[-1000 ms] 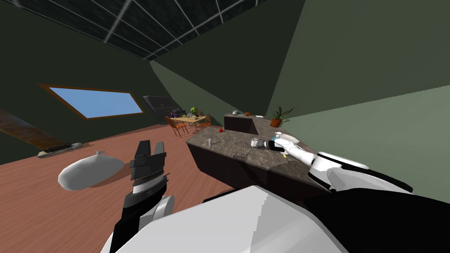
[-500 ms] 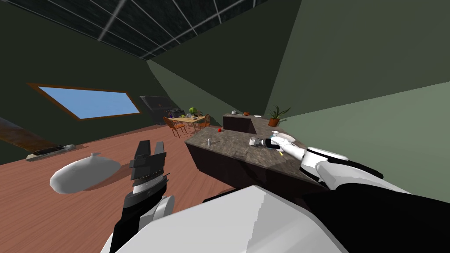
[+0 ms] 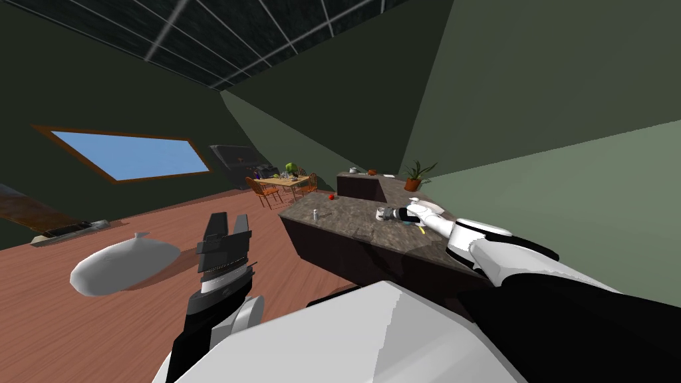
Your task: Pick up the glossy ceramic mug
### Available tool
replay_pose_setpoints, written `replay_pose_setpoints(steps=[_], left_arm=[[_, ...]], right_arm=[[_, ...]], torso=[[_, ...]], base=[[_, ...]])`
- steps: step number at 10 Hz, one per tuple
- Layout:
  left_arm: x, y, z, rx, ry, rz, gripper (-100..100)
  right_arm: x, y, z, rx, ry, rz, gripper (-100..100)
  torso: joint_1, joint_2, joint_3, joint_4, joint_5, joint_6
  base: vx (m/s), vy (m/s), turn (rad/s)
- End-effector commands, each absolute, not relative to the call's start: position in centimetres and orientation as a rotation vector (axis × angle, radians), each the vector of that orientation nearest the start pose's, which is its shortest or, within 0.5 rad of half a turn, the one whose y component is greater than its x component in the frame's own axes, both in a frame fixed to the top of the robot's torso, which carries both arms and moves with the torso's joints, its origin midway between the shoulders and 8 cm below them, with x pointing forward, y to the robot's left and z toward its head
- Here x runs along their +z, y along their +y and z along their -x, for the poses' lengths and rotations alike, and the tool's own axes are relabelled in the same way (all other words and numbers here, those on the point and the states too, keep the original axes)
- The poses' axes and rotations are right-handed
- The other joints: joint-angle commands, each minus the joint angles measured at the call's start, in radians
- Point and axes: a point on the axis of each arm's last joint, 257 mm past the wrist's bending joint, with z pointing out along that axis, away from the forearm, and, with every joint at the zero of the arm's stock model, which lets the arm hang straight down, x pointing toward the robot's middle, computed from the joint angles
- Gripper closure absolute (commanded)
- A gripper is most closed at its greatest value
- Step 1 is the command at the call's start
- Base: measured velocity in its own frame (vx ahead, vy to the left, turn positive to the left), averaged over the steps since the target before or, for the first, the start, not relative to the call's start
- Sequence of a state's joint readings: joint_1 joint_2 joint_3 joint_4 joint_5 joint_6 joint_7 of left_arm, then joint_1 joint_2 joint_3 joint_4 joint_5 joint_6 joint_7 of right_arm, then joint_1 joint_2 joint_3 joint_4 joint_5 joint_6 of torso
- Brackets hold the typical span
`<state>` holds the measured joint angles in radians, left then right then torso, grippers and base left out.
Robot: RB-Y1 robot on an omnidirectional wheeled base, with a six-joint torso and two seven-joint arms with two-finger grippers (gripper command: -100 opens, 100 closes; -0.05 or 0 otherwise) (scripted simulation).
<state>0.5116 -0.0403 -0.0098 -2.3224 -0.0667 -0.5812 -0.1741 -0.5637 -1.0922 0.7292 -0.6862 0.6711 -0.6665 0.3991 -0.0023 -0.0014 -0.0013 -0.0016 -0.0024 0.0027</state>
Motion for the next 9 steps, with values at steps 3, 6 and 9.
replay_pose_setpoints(steps=[3, 6, 9], left_arm=[[5.4, 26.8, -32.1, -1.123, 0.576, 0.495, 0], [5.4, 26.8, -32.1, -1.123, 0.576, 0.495, 0], [5.4, 26.8, -32.1, -1.123, 0.576, 0.495, 0]], right_arm=[[-27.1, -49.7, -54.0, -0.159, 1.986, 0.965, 100], [-27.1, -49.7, -53.3, -0.151, 1.979, 0.956, 100], [-27.9, -50.4, -51.6, -0.14, 1.995, 0.936, 100]], torso=[[-0.001, -0.001, -0.001, -0.001, -0.001, 0.0], [-0.001, -0.001, -0.001, -0.002, -0.001, 0.0], [0.0, -0.004, -0.003, -0.002, -0.001, 0.0]], base=[[0.0, 0.0, 0.0], [0.008, 0.002, 0.026], [0.041, 0.011, 0.045]])
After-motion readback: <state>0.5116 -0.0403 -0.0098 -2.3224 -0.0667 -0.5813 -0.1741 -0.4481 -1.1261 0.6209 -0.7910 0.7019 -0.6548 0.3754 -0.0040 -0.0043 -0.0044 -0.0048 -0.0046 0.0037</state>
